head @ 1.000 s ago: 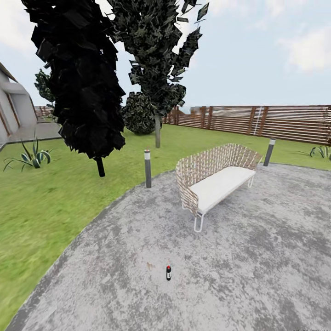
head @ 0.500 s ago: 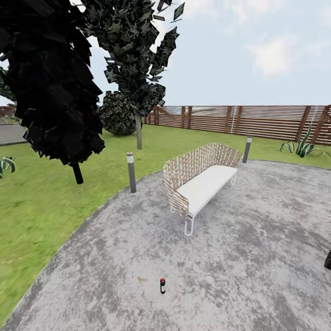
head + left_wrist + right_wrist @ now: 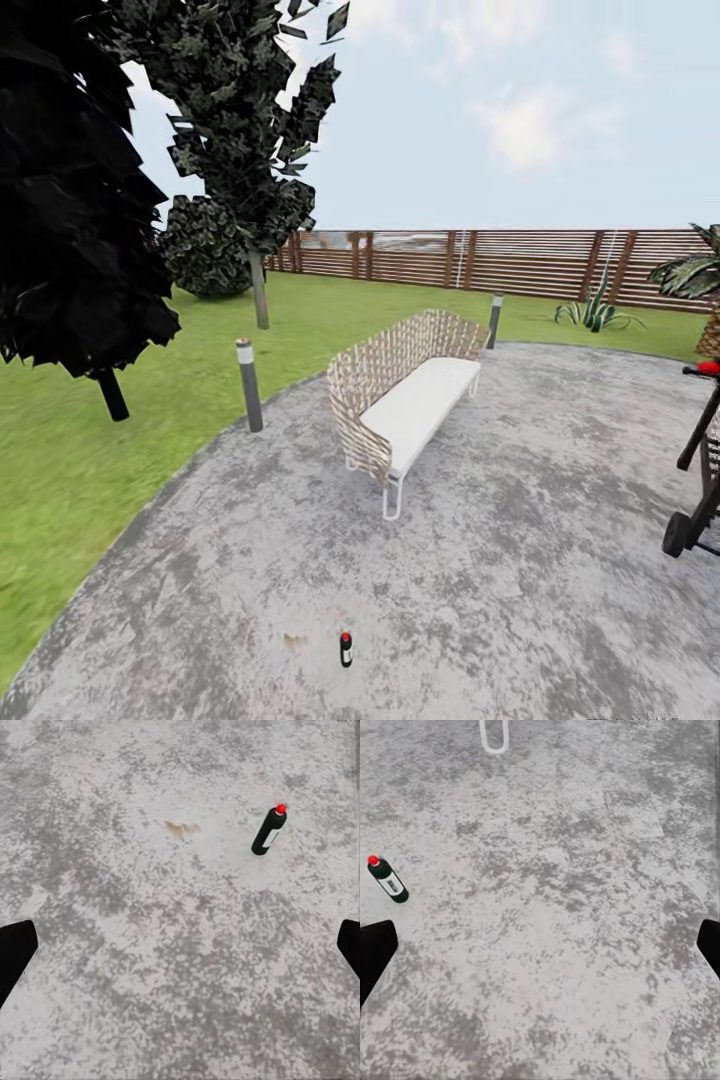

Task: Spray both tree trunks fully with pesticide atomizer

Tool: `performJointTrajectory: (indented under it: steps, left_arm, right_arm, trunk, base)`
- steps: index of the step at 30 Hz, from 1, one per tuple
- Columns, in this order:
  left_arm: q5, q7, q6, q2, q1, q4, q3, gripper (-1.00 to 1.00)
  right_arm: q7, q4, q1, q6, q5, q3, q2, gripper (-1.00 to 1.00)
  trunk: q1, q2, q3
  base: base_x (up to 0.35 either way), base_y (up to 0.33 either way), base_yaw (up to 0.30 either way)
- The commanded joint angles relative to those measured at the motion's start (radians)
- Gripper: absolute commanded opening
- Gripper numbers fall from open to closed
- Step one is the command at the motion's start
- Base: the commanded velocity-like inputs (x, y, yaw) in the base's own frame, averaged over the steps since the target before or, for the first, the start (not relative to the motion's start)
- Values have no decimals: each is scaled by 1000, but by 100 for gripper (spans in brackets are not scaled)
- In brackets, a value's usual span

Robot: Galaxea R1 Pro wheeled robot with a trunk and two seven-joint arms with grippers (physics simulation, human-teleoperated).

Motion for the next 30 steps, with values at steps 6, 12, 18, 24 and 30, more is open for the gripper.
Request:
performJointTrajectory:
  steps: [6, 12, 18, 24, 30]
  left_arm:
    - [0, 0, 0, 0, 0, 0, 0, 100]
    - [0, 0, 0, 0, 0, 0, 0, 100]
    - [0, -1, 1, 0, 0, 0, 0, 100]
    - [0, 0, -1, 0, 0, 0, 0, 100]
    - [-3, -2, -1, -2, 0, 0, 0, 100]
  right_arm:
    - [0, 0, 0, 0, -1, 1, 0, 100]
    - [0, 0, 0, 0, -1, 1, 0, 100]
    - [0, -1, 0, 0, -1, 1, 0, 100]
    - [0, 0, 0, 0, -1, 1, 0, 100]
    - [0, 0, 0, 0, 0, 0, 0, 100]
  trunk:
    - [0, 0, 0]
    - [0, 0, 0]
    - [0, 0, 0]
    - [0, 0, 0]
    - [0, 0, 0]
  base:
    - [234, 255, -279]
    - [241, 250, -279]
    - [196, 277, -279]
    - [41, 293, -279]
    - [-54, 260, -279]
